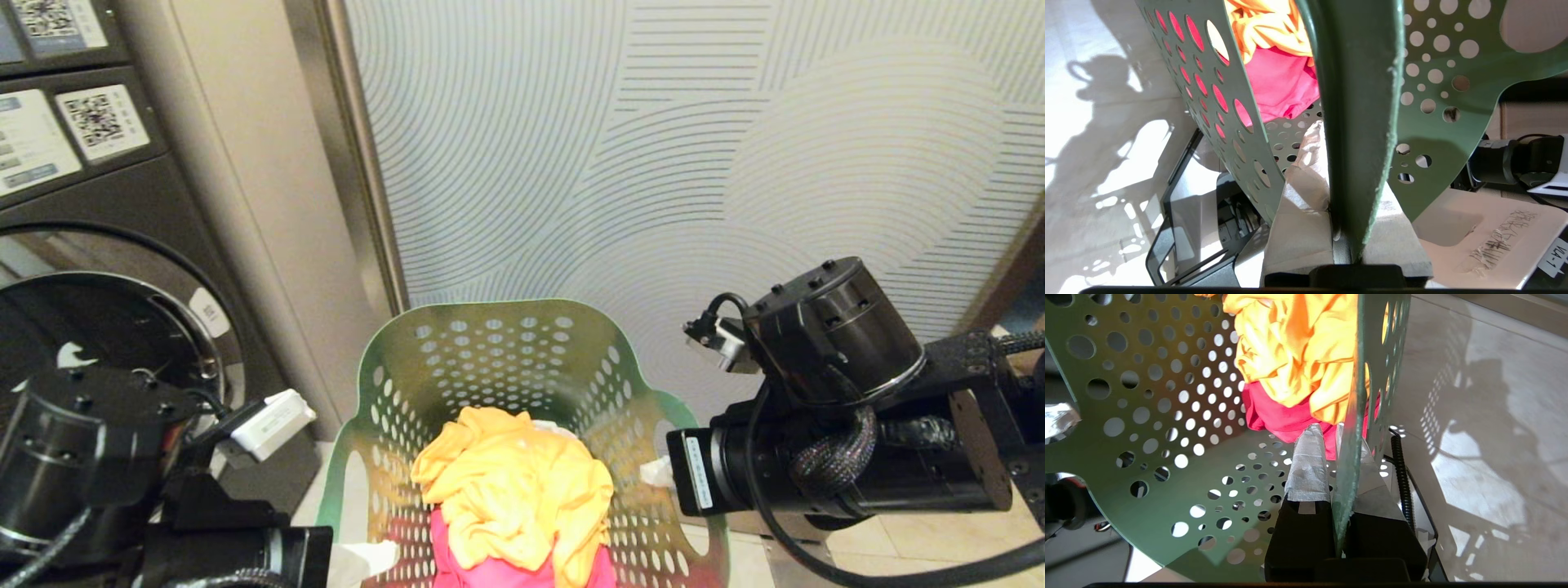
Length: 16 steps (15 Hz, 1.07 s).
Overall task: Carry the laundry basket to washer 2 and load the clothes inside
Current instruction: Pick up the clothes basket and put it beside the washing machine
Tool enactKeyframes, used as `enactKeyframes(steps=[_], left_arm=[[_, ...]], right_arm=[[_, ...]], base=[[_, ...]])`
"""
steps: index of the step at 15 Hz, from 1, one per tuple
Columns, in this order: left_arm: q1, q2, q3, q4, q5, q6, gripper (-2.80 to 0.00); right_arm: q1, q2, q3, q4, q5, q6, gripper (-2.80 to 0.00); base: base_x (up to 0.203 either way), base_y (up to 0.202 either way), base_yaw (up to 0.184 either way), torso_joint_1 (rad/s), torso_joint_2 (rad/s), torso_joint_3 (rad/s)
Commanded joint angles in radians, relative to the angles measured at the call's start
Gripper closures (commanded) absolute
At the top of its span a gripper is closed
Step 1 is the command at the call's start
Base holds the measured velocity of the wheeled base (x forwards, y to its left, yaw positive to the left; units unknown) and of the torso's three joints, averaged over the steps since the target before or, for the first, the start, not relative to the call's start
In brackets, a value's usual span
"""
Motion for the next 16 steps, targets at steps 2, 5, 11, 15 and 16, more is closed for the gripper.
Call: enactKeyframes(steps=[2, 5, 11, 15, 16], left_arm=[[0.000, 0.000, 0.000, 0.000, -0.001, -0.004, 0.00], [0.000, -0.001, 0.010, 0.000, -0.001, -0.004, 0.00], [0.000, -0.039, 0.062, 0.000, 0.004, -0.003, 0.00], [0.001, -0.050, 0.068, 0.000, 0.005, -0.004, 0.00], [0.001, -0.052, 0.068, 0.002, 0.005, -0.003, 0.00]], right_arm=[[0.001, 0.001, -0.001, 0.002, 0.000, 0.003, 0.00], [0.001, -0.001, 0.001, 0.002, -0.001, 0.003, 0.00], [0.001, -0.005, 0.007, 0.004, -0.001, 0.003, 0.00], [0.001, -0.018, 0.028, 0.004, -0.001, 0.002, 0.00], [0.001, -0.025, 0.031, 0.004, -0.001, 0.003, 0.00]], base=[[-0.003, -0.009, 0.177, 0.000, 0.00, 0.011], [0.000, -0.008, 0.174, 0.003, 0.00, 0.000], [0.001, -0.008, 0.171, 0.003, 0.00, 0.004], [0.002, -0.007, 0.174, 0.001, 0.00, 0.004], [0.000, -0.003, 0.177, 0.002, 0.00, -0.001]])
